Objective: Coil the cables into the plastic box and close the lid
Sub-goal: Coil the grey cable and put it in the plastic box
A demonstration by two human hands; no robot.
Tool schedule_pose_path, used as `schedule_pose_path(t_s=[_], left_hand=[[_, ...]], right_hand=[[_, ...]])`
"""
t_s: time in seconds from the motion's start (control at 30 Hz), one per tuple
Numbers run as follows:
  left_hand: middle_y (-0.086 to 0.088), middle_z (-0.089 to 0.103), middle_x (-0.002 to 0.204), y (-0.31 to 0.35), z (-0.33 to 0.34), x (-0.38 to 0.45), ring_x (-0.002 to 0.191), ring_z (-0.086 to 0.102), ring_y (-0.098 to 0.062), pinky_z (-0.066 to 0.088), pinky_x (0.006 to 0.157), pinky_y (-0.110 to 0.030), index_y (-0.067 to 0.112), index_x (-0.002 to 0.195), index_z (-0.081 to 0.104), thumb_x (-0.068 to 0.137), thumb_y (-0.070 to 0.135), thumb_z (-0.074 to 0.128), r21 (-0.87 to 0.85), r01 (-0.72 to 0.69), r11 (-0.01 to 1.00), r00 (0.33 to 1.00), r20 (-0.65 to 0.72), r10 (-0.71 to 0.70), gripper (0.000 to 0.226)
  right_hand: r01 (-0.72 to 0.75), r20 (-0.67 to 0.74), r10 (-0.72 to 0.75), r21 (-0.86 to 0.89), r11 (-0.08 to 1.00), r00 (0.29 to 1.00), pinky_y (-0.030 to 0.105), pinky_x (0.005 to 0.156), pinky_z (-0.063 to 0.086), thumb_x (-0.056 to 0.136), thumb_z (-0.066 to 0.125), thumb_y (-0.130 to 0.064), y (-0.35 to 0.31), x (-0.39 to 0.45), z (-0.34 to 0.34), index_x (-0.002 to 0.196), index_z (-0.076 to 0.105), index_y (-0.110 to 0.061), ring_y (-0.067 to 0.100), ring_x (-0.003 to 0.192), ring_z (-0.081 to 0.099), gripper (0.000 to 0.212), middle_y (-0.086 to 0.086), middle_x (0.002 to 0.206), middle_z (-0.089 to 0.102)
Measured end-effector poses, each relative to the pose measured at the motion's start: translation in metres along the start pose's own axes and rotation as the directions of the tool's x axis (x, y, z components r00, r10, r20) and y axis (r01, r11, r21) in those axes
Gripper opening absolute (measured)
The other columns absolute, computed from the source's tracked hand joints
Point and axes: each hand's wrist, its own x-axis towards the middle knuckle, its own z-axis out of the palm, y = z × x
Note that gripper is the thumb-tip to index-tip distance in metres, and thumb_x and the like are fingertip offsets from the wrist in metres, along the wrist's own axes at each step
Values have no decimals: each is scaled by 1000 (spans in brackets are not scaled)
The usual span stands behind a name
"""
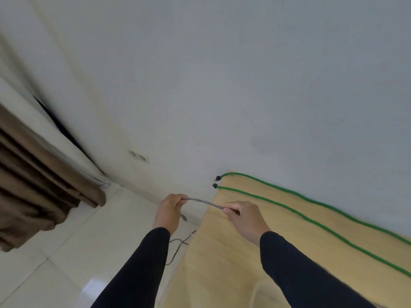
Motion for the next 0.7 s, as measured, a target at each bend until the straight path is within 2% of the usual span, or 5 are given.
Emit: schedule_pose_path(t_s=[0.1, 0.23, 0.37, 0.5, 0.7], left_hand=[[-3, 61, 86, -5, -10, 14, 69, 55, -4, 39, 62, -2, 12, 92, 67, 94, 15, 51, -39, 1, 999, 999, 41, 0, 17], [-2, 51, 68, 16, -22, 31, 57, 50, -18, 40, 45, -13, 15, 76, 59, 94, 27, 49, -158, 70, 985, 993, 108, -54, 24], [5, 37, 59, 73, -19, 39, 56, 36, -14, 36, 54, -23, 17, 71, 48, 99, 33, 36, -392, 95, 915, 978, 209, -12, 34], [9, 28, 49, 149, -3, 26, 47, 25, -9, 28, 47, -19, 16, 74, 46, 101, 29, 31, -793, 343, 503, 900, 432, 67, 34], [9, 29, 47, 279, 2, 0, 42, 27, -6, 28, 45, -17, 15, 77, 52, 101, 26, 32, -875, 480, -58, 829, 431, 355, 34]], right_hand=[[-24, -52, 24, 9, 1000, 998, 1, 56, 38, 92, 53, -15, -1, 11, 6, 107, 69, -16, -3, 63, 49, 22, -20, 72, 56], [-30, -168, 36, 43, 999, 985, 3, 53, 37, 92, 53, -17, -14, 18, -14, 105, 70, -17, 1, 61, 49, 21, -18, 72, 57], [18, -349, 17, 95, 995, 937, 7, 68, 43, 92, 52, -18, -38, 22, -60, 105, 69, -19, -1, 75, 55, 21, -17, 81, 61], [83, -544, 3, 133, 988, 839, 3, 58, 40, 92, 52, -19, -60, 9, -118, 105, 69, -20, -6, 63, 53, 21, -16, 74, 59], [115, -640, -55, 53, 992, 766, 2, 53, 37, 94, 47, -24, -60, -48, -195, 112, 64, -27, -10, 57, 52, 25, -12, 71, 59]])
